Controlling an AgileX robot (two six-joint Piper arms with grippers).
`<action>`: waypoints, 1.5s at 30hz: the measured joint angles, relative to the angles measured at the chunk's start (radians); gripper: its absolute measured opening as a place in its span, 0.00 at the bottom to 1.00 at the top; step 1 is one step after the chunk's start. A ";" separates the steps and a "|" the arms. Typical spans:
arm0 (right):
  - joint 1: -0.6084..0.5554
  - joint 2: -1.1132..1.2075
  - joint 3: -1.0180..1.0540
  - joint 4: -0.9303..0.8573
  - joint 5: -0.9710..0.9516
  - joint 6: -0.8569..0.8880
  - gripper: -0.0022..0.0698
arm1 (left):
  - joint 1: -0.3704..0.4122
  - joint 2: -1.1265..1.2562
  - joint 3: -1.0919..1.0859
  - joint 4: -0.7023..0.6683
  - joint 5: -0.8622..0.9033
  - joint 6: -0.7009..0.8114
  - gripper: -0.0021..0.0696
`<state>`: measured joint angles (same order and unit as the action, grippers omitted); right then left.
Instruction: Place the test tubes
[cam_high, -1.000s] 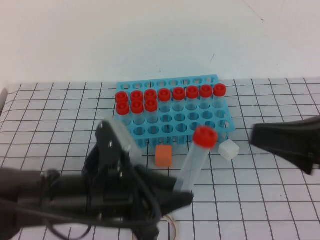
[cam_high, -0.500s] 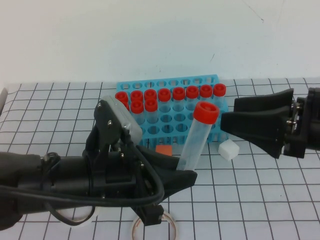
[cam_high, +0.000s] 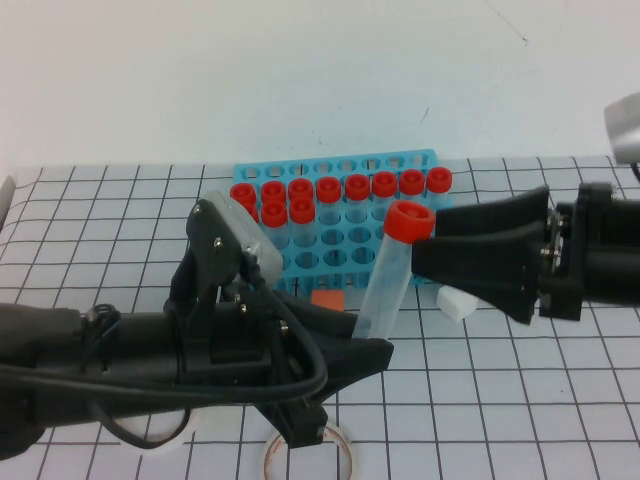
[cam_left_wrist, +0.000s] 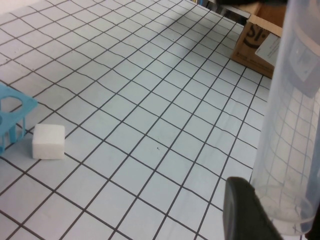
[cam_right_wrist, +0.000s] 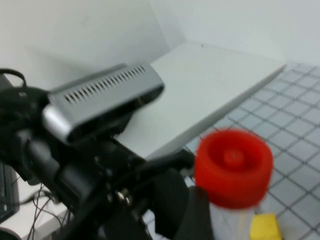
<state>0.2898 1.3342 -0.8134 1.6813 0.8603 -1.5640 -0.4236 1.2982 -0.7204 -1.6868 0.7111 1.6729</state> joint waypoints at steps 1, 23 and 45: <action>0.000 0.000 -0.012 0.000 0.005 0.000 0.79 | 0.000 0.000 0.000 0.000 0.000 -0.002 0.33; 0.101 0.111 -0.127 0.000 0.018 0.000 0.79 | 0.000 0.000 0.000 0.000 0.000 -0.002 0.33; 0.115 0.127 -0.139 0.000 -0.004 -0.004 0.39 | 0.002 0.000 0.000 0.000 -0.004 -0.002 0.33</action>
<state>0.4047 1.4615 -0.9528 1.6813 0.8560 -1.5679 -0.4215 1.2982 -0.7204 -1.6868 0.7073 1.6709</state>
